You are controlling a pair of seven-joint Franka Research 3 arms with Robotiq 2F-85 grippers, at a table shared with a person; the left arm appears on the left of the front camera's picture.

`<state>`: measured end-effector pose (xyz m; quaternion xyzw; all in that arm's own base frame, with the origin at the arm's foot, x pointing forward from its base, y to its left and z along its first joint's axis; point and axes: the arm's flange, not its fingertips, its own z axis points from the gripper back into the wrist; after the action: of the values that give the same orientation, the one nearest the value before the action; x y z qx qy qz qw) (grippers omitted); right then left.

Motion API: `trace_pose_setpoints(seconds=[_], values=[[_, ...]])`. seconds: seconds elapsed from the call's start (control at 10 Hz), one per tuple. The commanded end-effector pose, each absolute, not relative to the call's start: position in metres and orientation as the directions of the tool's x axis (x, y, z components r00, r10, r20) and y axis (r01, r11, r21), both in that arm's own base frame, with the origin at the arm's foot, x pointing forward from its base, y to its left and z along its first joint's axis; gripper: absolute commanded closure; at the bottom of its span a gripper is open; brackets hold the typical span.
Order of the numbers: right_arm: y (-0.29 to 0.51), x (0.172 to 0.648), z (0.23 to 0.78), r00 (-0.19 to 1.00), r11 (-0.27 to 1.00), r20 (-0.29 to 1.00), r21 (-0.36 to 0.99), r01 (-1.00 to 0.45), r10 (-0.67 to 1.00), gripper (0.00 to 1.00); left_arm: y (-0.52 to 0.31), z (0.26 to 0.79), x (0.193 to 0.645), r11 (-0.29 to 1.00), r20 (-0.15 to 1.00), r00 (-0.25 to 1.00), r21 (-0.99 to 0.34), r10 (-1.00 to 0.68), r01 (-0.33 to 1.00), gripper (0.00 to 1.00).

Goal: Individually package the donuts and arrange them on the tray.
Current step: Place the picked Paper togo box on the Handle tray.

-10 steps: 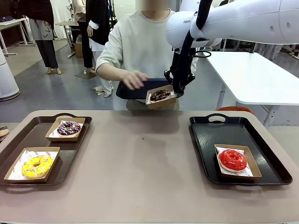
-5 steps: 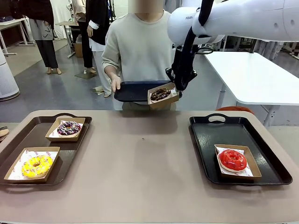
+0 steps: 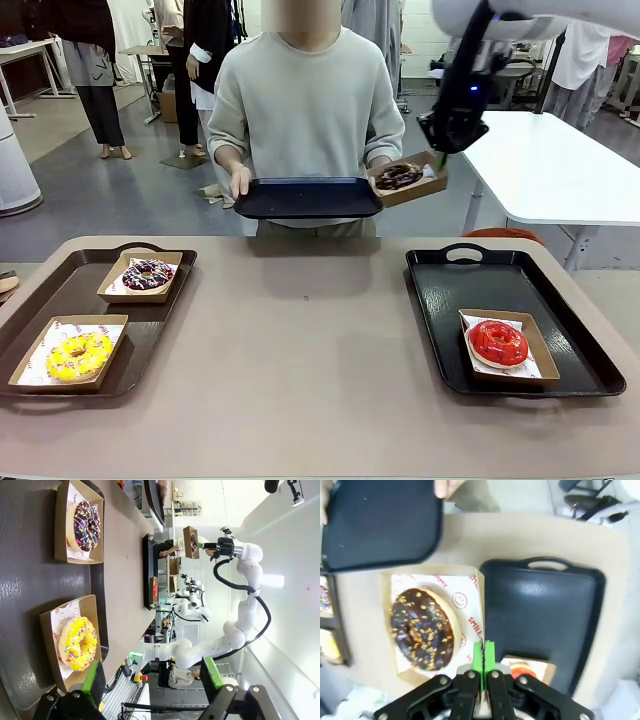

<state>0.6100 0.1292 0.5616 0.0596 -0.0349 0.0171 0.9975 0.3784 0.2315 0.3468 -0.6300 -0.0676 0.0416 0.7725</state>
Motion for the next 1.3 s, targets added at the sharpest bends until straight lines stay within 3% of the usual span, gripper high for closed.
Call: trace_pose_setpoints(seconds=[0.0,0.3,0.7,1.2], values=[[0.1,0.604,0.534,0.994,0.984,0.087,0.159,-0.084,0.071,0.99,0.233,0.349,0.379,0.2,0.056,0.989,-0.979,0.137,0.028,0.0],[0.051,0.596,0.495,0.984,0.974,0.137,0.183,-0.136,0.112,0.99,0.233,0.349,0.379,0.2,0.056,0.989,-0.979,0.137,0.028,0.0],[0.028,0.589,0.412,0.994,0.979,0.112,0.2,-0.031,0.009,0.99,0.233,0.349,0.379,0.2,0.056,0.989,-0.979,0.137,0.028,0.0],[0.022,0.572,0.398,0.987,0.976,0.123,0.204,0.076,-0.102,0.99,0.233,0.349,0.379,0.2,0.056,0.989,-0.979,0.137,0.028,0.0]])
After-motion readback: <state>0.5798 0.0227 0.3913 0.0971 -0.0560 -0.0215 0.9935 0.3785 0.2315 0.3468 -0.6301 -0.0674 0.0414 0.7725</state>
